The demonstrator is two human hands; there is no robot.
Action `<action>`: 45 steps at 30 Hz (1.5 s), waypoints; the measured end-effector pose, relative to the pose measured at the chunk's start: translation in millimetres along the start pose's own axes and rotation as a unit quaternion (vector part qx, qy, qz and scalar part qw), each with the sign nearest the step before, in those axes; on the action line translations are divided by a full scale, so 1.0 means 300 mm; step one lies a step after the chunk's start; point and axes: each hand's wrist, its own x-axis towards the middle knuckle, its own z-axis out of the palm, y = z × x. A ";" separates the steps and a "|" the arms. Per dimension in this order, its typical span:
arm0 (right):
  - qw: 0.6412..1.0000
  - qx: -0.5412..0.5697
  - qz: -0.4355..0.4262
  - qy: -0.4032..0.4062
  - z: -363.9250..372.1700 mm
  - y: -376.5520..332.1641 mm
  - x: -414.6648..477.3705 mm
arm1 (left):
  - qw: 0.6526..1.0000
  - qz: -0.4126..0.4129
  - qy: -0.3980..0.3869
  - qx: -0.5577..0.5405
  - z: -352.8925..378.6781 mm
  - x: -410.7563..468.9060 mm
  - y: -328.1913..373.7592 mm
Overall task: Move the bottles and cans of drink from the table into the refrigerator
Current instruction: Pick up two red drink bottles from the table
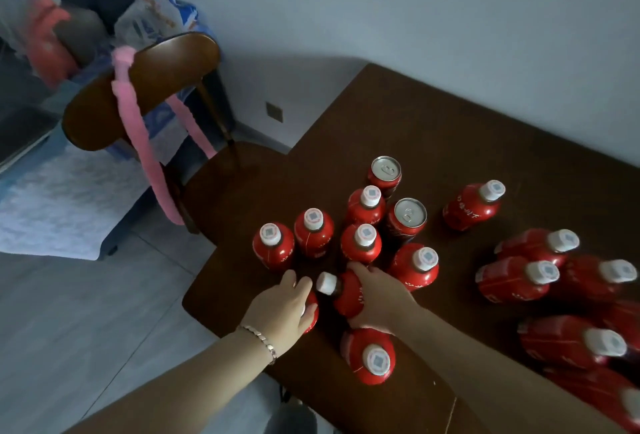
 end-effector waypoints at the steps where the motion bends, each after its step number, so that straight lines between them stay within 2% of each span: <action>1: 0.998 0.063 -0.006 0.015 -0.005 0.029 -0.035 | 1.000 -0.002 0.009 -0.011 0.006 -0.003 -0.004; 5: 0.955 0.271 0.027 0.121 -0.003 0.132 -0.206 | 0.999 -0.028 0.026 -0.031 0.017 -0.010 0.015; 8: 0.930 0.304 0.078 0.189 0.073 0.211 -0.285 | 0.998 -0.027 0.030 -0.046 0.018 -0.007 0.044; 11: 0.921 0.314 0.133 0.187 0.157 0.270 -0.317 | 0.998 -0.020 0.024 -0.052 0.030 -0.005 0.068; 13: 0.910 0.341 0.139 0.189 0.189 0.272 -0.337 | 0.998 -0.019 0.027 -0.055 0.034 -0.004 0.077; 15: 0.914 0.295 0.086 0.264 0.200 0.248 -0.362 | 0.998 -0.024 0.031 -0.057 0.035 -0.004 0.080; 17: 0.921 0.149 -0.021 0.358 0.206 0.214 -0.382 | 0.998 -0.029 0.035 -0.054 0.036 -0.007 0.087; 19: 0.922 -0.017 -0.081 0.379 0.224 0.194 -0.377 | 0.997 -0.031 0.042 -0.051 0.037 -0.006 0.096; 21: 0.918 -0.107 -0.090 0.371 0.235 0.182 -0.356 | 0.997 -0.034 0.045 -0.053 0.039 -0.007 0.104; 24: 0.912 -0.130 -0.080 0.382 0.227 0.157 -0.337 | 0.996 -0.043 0.046 -0.069 0.047 -0.011 0.104; 28: 0.913 -0.153 0.015 0.378 0.215 0.112 -0.330 | 0.993 -0.062 0.054 -0.083 0.058 -0.013 0.106; 32: 0.910 -0.154 0.046 0.382 0.223 0.080 -0.327 | 0.991 -0.076 0.061 -0.092 0.062 -0.011 0.119; 37: 0.908 -0.094 0.001 0.408 0.207 -0.002 -0.258 | 0.991 -0.080 0.049 -0.092 0.062 -0.015 0.115; 42: 0.891 -0.124 -0.080 0.430 0.221 0.063 -0.244 | 0.994 -0.064 0.029 -0.079 0.039 -0.005 0.118; 45: 0.881 -0.139 -0.083 0.445 0.203 0.140 -0.243 | 0.996 -0.044 0.036 -0.068 0.008 0.019 0.142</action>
